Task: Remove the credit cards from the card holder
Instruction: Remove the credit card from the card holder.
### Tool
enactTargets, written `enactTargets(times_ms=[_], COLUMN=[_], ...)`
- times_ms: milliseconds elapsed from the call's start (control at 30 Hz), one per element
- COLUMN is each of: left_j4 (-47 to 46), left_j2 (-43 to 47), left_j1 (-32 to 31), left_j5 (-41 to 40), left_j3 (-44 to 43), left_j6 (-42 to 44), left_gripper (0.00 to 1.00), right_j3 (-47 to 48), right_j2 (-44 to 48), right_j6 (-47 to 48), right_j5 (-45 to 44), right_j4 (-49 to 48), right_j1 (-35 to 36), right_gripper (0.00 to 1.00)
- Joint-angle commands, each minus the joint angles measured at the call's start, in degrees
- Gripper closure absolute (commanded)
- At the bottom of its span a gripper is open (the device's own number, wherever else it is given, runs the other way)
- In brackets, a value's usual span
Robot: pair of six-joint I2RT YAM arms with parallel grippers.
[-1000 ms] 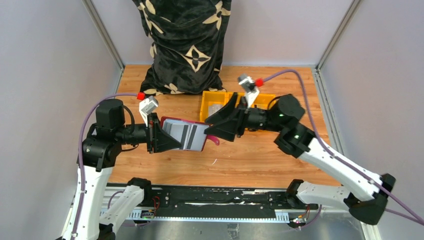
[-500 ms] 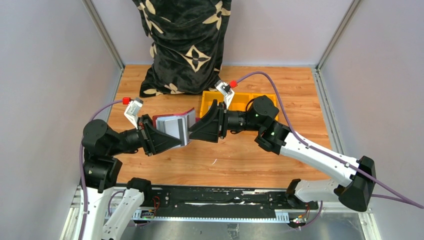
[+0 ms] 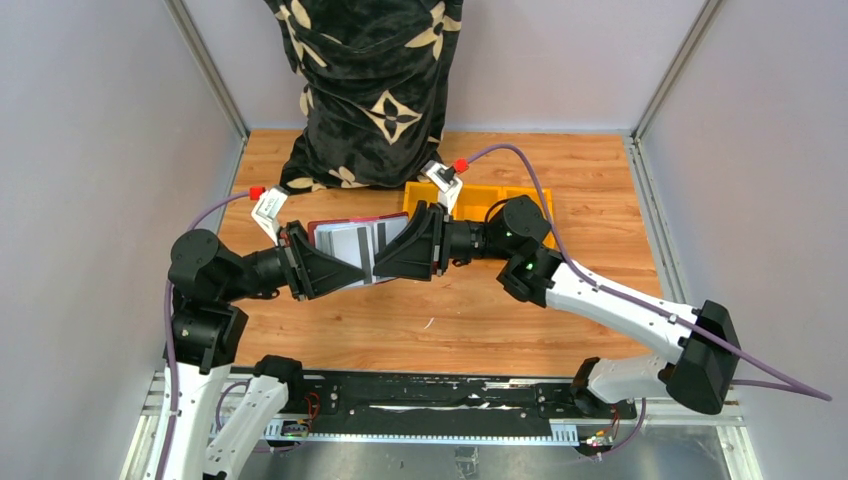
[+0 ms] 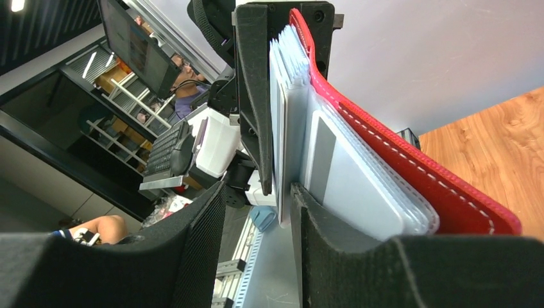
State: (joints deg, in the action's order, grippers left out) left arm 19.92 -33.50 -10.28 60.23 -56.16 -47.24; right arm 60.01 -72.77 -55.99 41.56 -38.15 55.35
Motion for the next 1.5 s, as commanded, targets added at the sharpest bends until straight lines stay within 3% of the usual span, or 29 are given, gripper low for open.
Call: enactTargets(times_ms=[0, 200, 400, 567, 700, 1067, 1467], left_j4=[0.4, 4.3, 7.6, 8.9, 7.0, -1.1, -2.8], left_j2=[0.7, 1.2, 1.1, 1.0, 1.0, 0.9, 0.9], left_j1=[-0.2, -0.2, -0.2, -0.2, -0.2, -0.2, -0.2], left_j5=[-0.1, -1.2, -1.3, 1.8, 4.4, 8.9, 10.0], left_j3=[-0.8, -0.9, 0.0, 0.3, 0.5, 2.0, 1.7], left_j6=[-0.9, 1.9, 5.0, 6.1, 4.3, -2.6, -4.3], left_gripper=[0.94, 0.93, 0.84, 0.55, 0.47, 0.56, 0.66], right_j3=[-0.4, -0.8, -0.2, -0.9, -2.5, -8.2, -10.5], right_j2=[-1.8, -5.8, -9.7, -10.8, -10.4, -9.4, -4.2], right_j6=[-2.3, -9.2, -12.6, -12.8, -12.6, -15.5, -10.9], right_j5=[1.1, 1.5, 0.0, -1.9, -2.1, -0.4, 0.5], right_j4=[-3.9, -13.5, -17.2, -16.8, -17.4, -26.1, -20.3], right_j1=[0.5, 0.2, 0.2, 0.2, 0.1, 0.0, -1.7], right_gripper=[0.56, 0.67, 0.74, 0.87, 0.98, 1.0, 1.0])
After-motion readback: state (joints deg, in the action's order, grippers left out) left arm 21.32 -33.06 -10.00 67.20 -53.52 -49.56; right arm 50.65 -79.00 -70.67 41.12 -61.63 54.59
